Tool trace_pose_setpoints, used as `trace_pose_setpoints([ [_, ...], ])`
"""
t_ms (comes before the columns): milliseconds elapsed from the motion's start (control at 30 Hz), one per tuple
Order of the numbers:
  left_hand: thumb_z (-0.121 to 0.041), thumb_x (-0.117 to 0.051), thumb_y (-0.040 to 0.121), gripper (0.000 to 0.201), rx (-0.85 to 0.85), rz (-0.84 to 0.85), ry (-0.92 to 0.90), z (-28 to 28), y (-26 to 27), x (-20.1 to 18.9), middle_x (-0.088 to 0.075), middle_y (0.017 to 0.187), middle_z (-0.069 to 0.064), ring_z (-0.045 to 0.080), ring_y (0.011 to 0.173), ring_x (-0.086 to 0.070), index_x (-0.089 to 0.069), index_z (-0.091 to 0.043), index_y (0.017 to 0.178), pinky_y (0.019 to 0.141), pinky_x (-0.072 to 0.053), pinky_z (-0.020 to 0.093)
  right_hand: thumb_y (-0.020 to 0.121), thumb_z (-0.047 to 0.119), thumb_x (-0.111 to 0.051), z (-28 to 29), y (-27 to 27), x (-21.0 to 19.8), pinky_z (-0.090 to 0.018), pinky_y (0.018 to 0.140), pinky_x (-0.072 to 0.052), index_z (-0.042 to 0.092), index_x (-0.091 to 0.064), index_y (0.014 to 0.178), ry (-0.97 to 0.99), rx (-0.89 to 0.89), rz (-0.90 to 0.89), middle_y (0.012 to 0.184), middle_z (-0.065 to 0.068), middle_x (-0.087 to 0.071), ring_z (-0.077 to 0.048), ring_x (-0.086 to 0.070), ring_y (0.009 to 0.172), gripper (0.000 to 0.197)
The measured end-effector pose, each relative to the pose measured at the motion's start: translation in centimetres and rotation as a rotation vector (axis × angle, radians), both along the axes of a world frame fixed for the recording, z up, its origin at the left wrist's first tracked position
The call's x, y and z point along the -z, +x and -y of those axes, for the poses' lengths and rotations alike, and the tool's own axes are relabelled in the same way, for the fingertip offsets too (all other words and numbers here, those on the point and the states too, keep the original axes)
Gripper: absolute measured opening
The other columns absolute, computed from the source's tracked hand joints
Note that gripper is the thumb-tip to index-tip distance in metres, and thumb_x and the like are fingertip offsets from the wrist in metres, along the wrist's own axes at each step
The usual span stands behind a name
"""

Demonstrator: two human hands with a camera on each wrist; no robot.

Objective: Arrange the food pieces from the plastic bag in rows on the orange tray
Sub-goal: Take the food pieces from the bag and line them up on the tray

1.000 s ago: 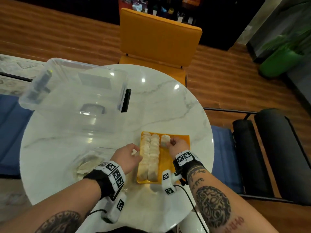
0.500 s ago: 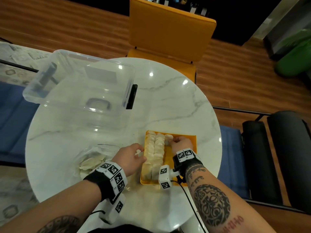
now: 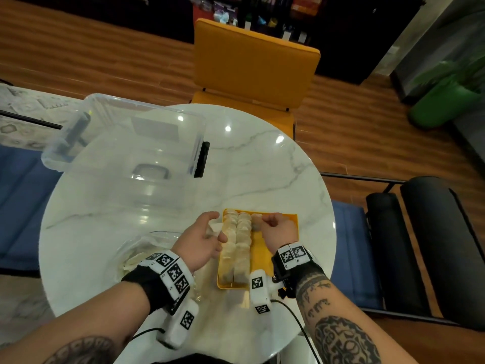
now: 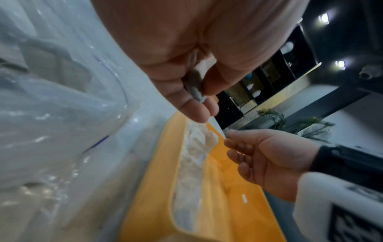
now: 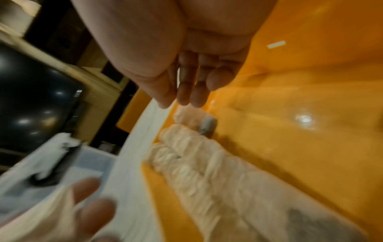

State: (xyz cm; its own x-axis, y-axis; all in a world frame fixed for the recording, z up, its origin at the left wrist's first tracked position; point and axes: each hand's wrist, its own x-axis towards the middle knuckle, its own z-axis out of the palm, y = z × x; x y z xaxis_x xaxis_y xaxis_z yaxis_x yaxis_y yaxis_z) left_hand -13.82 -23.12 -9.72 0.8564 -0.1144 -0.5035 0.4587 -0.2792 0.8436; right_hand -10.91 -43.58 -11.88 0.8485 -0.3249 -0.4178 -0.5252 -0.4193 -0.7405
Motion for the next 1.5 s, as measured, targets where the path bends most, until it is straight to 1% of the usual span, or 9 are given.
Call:
trace_pose_setpoints([
  [200,0.006,-0.054,0.094,0.072,0.024,0.08,-0.235,0.4,-0.5,-2.6,-0.068,0.086,0.012,0.015,0.072,-0.072,-0.023,-0.023,0.152,0.072,-0.06,0.026,0.087,0.036,-0.072,-3.2,-3.5,-5.4,-0.014,0.079,-0.046,0.034,-0.068,0.107,0.141,-0.415,0.171,0.105,0.015,-0.067,0.002,-0.061,0.093,0.02],
  [333,-0.002,-0.059,0.094,0.075,0.092,0.089,-0.286,0.4,-1.0,-3.3,-0.071,0.089,0.007,0.019,0.079,-0.073,-0.019,-0.027,0.153,0.075,-0.06,0.03,0.087,0.03,-0.072,-4.1,-4.2,-6.4,-0.02,0.075,-0.05,0.031,-0.069,0.089,0.079,-0.409,0.253,0.095,0.008,-0.069,-0.005,-0.065,0.087,0.004],
  [500,-0.002,-0.056,0.096,0.029,0.141,0.137,-0.235,0.0,-1.6,-4.3,-0.074,0.086,0.003,0.021,0.083,-0.073,-0.051,-0.019,0.119,0.083,-0.057,0.046,0.092,0.026,-0.067,-3.8,-4.8,-7.9,-0.014,0.063,-0.047,0.025,-0.065,0.081,0.089,-0.367,0.284,0.072,0.006,-0.069,0.0,-0.063,0.065,0.012],
  [800,-0.021,-0.066,0.092,0.012,0.204,0.189,-0.053,0.6,-2.1,-3.2,-0.076,0.083,-0.002,0.013,0.07,-0.07,-0.056,-0.019,0.087,0.059,-0.051,0.027,0.091,0.015,-0.069,-2.9,-6.8,-7.6,-0.011,0.063,-0.045,0.025,-0.062,0.084,0.164,-0.347,0.265,0.06,0.023,-0.063,0.008,-0.057,0.06,0.014],
  [900,-0.022,-0.07,0.09,0.016,0.252,0.176,-0.002,1.0,-2.2,-2.0,-0.075,0.076,-0.006,0.011,0.071,-0.07,-0.055,-0.021,0.083,0.057,-0.048,0.02,0.09,0.012,-0.069,-2.4,-7.2,-6.1,-0.023,0.071,-0.052,0.025,-0.067,0.082,0.142,-0.328,0.209,0.065,0.017,-0.066,0.002,-0.06,0.066,0.014],
  [967,-0.026,-0.073,0.086,0.015,0.251,0.176,0.056,0.8,-2.1,-0.9,-0.073,0.073,-0.004,0.01,0.07,-0.068,-0.059,-0.022,0.084,0.06,-0.049,0.021,0.089,0.011,-0.069,-1.9,-6.8,-4.7,-0.03,0.077,-0.054,0.028,-0.069,0.086,0.123,-0.273,0.184,0.072,0.011,-0.068,-0.005,-0.064,0.072,0.017],
  [1100,-0.033,-0.069,0.087,0.006,0.175,0.194,0.279,-0.1,-1.0,1.3,-0.069,0.091,-0.011,0.008,0.079,-0.067,-0.064,-0.032,0.091,0.076,-0.055,0.03,0.09,0.018,-0.067,0.1,-4.7,-2.2,-0.02,0.067,-0.046,0.022,-0.07,0.097,-0.019,-0.21,0.101,0.081,0.008,-0.068,-0.01,-0.062,0.075,0.008],
  [1333,-0.038,-0.071,0.084,0.037,0.214,0.068,0.393,-0.2,0.1,3.2,-0.069,0.103,-0.009,0.012,0.079,-0.066,-0.059,-0.026,0.117,0.071,-0.056,0.028,0.09,0.019,-0.066,2.1,-0.2,1.0,-0.018,0.057,-0.038,0.019,-0.066,0.107,-0.216,-0.164,-0.105,0.085,0.007,-0.061,-0.015,-0.056,0.078,0.017],
  [1500,-0.034,-0.072,0.083,0.044,0.265,0.055,0.46,0.2,0.1,3.9,-0.065,0.085,-0.014,0.01,0.09,-0.065,-0.058,-0.025,0.124,0.085,-0.052,0.027,0.089,0.019,-0.066,1.9,1.5,2.1,-0.024,0.067,-0.044,0.023,-0.061,0.091,-0.247,-0.174,-0.189,0.085,-0.001,-0.064,-0.021,-0.061,0.079,0.006],
])
